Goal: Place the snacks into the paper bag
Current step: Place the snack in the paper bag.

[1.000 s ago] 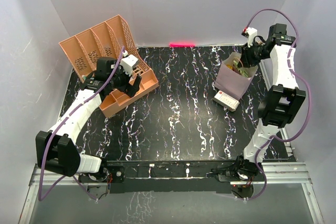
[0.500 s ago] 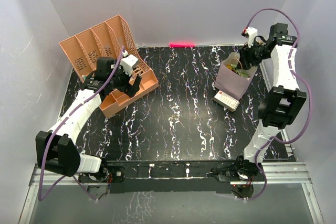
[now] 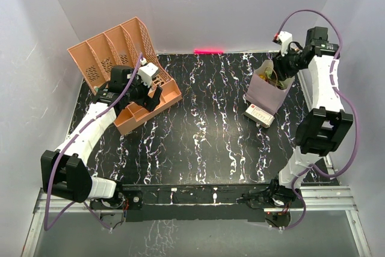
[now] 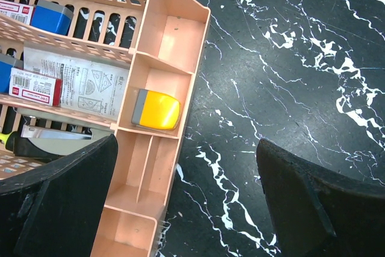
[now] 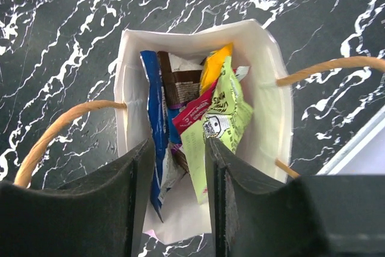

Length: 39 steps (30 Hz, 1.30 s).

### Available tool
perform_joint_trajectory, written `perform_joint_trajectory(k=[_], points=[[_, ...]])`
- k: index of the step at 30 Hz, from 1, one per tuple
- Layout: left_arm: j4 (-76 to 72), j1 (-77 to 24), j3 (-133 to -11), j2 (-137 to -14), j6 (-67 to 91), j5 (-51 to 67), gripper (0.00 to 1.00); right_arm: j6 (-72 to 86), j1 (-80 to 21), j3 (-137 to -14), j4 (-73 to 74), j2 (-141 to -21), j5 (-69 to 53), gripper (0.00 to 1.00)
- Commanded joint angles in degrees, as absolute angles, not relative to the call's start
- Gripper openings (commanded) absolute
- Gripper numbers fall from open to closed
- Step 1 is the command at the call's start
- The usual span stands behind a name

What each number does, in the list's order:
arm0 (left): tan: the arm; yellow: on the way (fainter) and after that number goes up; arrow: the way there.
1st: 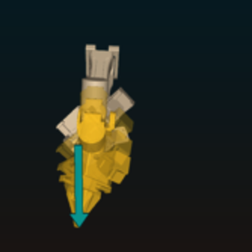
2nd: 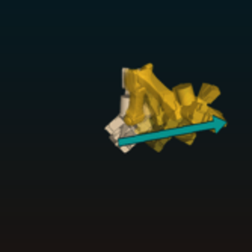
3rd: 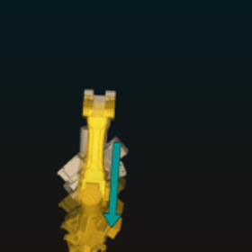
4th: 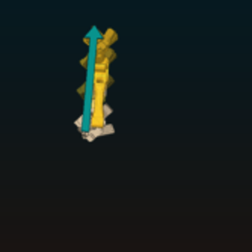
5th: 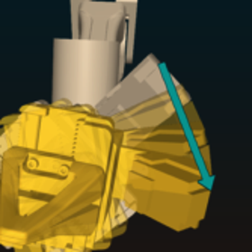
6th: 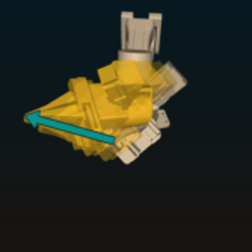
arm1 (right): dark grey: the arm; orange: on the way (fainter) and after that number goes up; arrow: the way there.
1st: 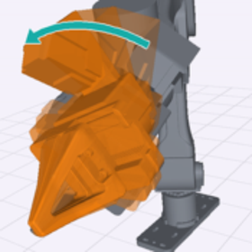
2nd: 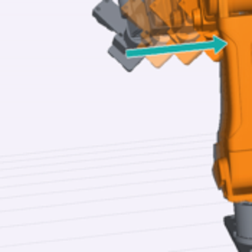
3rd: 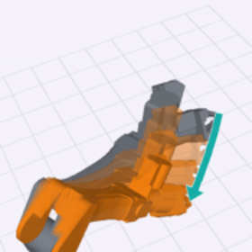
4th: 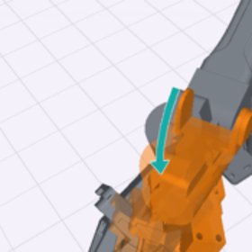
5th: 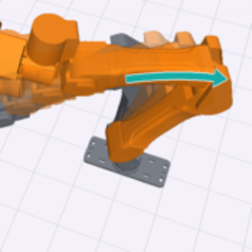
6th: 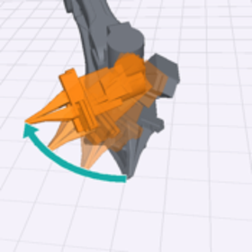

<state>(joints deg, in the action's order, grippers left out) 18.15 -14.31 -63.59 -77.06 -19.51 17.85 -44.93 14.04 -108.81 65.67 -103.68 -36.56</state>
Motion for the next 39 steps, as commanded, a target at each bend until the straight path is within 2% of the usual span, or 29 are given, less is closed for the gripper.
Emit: perform_joint_trajectory(k=[1,13,23,27,33,39], points=[[17.73,-13.83,-62.71,-75.51,-19.89,19.38,0.98,-44.18,11.70,-106.65,61.46,-102.86,-32.18,0.39],[17.61,-13.67,-62.41,-75.15,-19.92,19.42,0.98,-42.61,11.16,-101.88,56.17,-104.58,-26.05,0.27],[17.58,-13.63,-62.40,-75.44,-19.95,19.51,0.98,-41.84,10.47,-100.86,56.13,-105.27,-26.17,0.25],[17.61,-13.64,-62.28,-75.58,-20.04,19.58,0.98,-41.50,10.29,-102.83,56.49,-103.81,-26.77,0.34],[17.53,-13.63,-62.53,-75.77,-19.95,19.52,0.98,-39.80,10.28,-106.82,56.89,-101.63,-26.40,0.52],[17.19,-13.63,-63.30,-75.44,-18.98,16.25,0.98,-35.31,10.13,-109.17,55.93,-98.34,-25.95,0.65]])
